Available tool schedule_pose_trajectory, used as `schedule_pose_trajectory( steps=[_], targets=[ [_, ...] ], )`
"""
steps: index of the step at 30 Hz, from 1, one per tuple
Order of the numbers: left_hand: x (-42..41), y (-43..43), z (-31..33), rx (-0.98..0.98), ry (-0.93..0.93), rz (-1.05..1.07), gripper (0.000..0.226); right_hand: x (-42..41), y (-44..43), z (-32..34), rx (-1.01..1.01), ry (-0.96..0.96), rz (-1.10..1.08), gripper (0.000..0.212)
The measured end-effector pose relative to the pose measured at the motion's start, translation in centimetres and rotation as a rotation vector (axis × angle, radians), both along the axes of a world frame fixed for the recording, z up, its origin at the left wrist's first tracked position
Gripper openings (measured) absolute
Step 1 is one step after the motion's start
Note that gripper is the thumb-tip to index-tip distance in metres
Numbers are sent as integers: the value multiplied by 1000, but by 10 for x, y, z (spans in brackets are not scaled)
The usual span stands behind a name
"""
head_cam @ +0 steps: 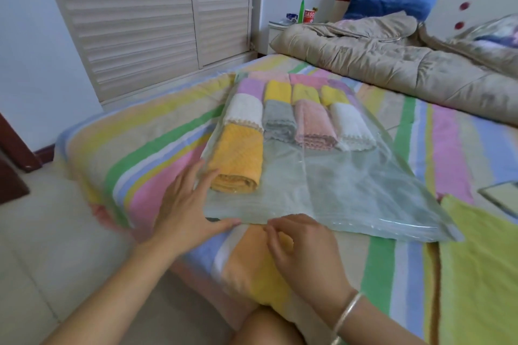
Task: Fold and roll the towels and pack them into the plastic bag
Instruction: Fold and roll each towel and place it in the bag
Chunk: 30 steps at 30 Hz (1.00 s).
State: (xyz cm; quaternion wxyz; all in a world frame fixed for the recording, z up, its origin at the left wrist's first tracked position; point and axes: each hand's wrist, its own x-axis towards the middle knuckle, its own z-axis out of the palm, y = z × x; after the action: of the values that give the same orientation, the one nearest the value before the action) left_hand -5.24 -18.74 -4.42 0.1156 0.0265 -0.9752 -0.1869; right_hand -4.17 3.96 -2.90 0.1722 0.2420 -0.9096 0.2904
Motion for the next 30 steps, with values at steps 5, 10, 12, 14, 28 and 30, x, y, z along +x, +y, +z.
schedule_pose_trajectory(
  steps=[5, 10, 12, 14, 28, 30],
  targets=[
    [-5, 10, 0, -14, 221, 47, 64, -7, -11, -15, 112, 101, 12, 51],
    [-8, 16, 1, 35, 33, 273, 82, -49, -38, -17, 279, -101, 56, 68],
    [-8, 17, -1, 34, 36, 273, 76, -76, -55, -18, 277, -149, 65, 70],
    [-9, 17, -2, 64, 25, 273, 72, -102, -70, -17, 279, -259, 63, 77],
    [-4, 13, 8, -44, -106, 231, 78, -176, -111, -28, 407, -331, 123, 84],
    [-6, 11, 7, -71, -118, 224, 80, -180, -116, -27, 437, -348, 114, 87]
  ],
)
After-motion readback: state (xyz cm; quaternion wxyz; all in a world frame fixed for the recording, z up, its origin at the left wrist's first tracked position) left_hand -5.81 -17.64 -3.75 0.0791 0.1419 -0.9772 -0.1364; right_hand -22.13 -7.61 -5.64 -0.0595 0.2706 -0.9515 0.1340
